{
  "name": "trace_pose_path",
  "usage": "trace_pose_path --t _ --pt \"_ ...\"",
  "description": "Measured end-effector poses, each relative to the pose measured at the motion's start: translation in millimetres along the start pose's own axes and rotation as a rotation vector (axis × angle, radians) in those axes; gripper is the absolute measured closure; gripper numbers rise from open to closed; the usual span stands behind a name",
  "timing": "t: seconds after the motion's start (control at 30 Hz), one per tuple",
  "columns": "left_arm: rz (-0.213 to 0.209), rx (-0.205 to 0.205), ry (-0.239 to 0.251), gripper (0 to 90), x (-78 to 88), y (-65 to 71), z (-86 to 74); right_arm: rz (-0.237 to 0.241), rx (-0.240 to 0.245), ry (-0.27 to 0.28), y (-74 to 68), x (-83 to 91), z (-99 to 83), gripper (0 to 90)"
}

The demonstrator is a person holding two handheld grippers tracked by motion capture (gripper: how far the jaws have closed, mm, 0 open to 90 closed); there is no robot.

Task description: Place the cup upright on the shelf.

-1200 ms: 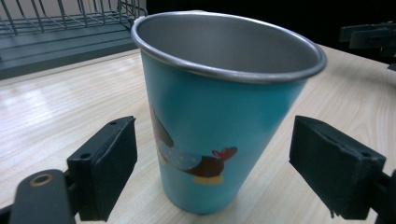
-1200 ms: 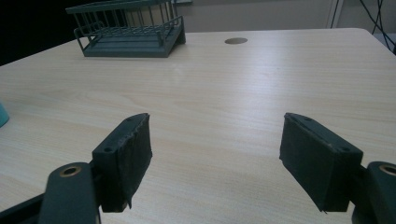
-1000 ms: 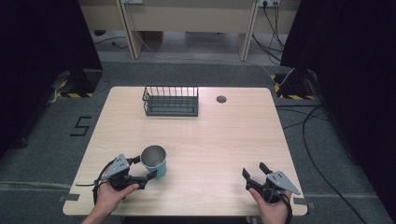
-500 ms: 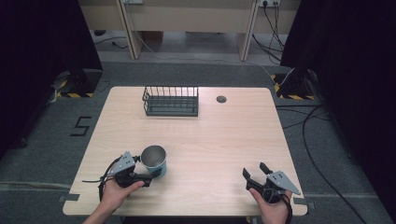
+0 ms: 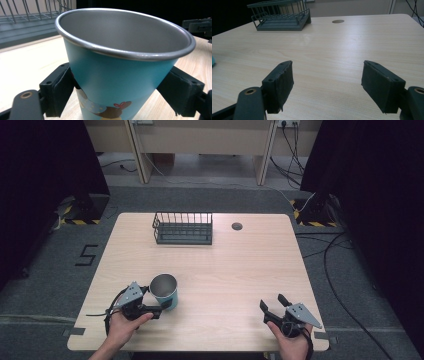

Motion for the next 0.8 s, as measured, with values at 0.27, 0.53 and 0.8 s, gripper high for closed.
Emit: trace_pose_path --t 0.27,0.53,0.8 --pt "0.028 0.0 0.015 16.7 5.6 -8.3 7.8 -0.001 -0.001 -0.002 0.1 -0.2 0.0 26.3" --pt "0.041 0.001 0.033 16.7 5.6 -14.8 20.3 -0.001 0.0 0.001 0.2 0.0 0.1 26.3" --pt "0.047 -0.007 0.057 16.7 3.2 -18.6 37.8 -0.002 0.0 0.004 0.5 0.1 0.2 26.5"
Point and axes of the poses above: each handheld gripper's, and its own axes: x roughly backward along the jaws, z roughly out of its top, y roughly to its right, the point moved 8 cm from there along -x, roughly forward along the jaws, and after that the axes turned 8 degrees about -y, right-handed, at the moved point
